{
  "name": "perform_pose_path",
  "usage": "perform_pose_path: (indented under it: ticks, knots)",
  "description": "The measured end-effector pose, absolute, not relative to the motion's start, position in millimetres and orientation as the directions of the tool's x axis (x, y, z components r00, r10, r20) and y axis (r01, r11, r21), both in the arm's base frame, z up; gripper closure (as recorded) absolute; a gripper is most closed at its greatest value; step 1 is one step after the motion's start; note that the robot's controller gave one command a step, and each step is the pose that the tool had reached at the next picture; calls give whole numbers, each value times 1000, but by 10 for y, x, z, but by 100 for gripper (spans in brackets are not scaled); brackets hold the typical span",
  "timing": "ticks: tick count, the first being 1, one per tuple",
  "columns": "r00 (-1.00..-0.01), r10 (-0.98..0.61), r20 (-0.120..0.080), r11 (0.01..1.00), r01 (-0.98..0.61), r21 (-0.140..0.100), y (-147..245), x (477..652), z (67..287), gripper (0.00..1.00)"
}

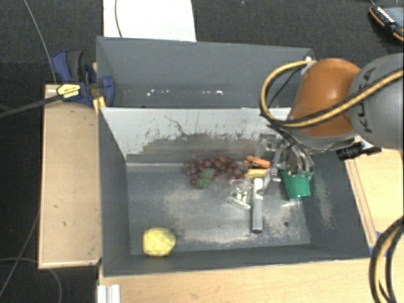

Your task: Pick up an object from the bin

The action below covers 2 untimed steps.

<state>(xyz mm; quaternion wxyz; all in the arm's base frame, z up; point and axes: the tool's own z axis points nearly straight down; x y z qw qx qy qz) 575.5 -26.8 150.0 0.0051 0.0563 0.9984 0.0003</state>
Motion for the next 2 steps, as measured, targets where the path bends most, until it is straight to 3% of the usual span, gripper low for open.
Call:
perform_pose_path:
  ticks: [1, 2]
  knots:
    - [-994, 105, -4, 994, 105, 1, -277, 5631, 1527, 0]
    - [-988, 154, -5, 988, 154, 2, -344, 5705, 1280, 0]
